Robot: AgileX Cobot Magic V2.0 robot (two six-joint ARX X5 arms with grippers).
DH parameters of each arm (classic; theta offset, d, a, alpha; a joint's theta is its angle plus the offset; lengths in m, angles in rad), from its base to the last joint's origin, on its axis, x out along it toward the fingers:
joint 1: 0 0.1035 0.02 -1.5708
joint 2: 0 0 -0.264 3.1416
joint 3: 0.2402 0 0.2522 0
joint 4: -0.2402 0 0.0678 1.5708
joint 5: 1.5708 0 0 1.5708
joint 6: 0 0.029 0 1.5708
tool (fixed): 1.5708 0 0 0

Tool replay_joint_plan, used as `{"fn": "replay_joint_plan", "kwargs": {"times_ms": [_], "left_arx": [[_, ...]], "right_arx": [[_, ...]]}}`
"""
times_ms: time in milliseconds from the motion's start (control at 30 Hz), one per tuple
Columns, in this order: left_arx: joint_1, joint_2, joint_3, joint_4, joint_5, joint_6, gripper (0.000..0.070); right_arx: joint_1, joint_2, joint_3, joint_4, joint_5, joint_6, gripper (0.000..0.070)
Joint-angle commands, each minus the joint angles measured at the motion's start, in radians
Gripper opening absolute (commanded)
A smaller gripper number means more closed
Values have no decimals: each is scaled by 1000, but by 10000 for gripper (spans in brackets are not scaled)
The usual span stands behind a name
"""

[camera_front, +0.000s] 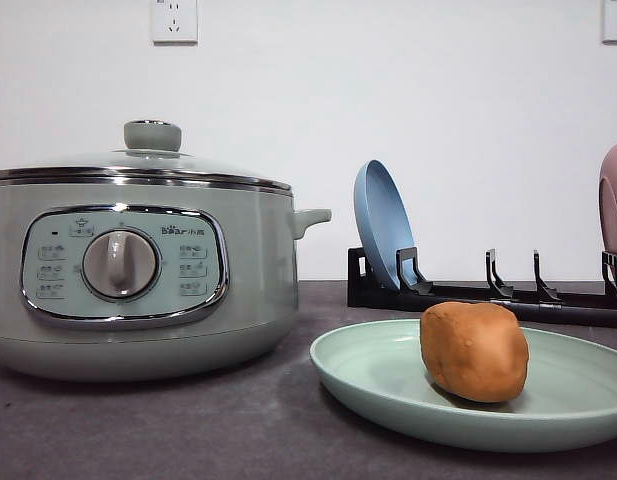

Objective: Transfer potato from steamer to green plate

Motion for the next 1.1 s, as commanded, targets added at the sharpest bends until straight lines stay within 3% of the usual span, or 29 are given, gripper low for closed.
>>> {"fn": "replay_joint_plan", "kwargs": {"times_ms": [0, 1067], "left_arx": [[2, -2, -14, -25, -2, -10, 9], [2, -2, -14, -25, -2, -9, 9]], "right_arx": [[0, -2, -5, 8, 0, -4, 0], [0, -2, -5, 8, 0, -4, 0]]}}
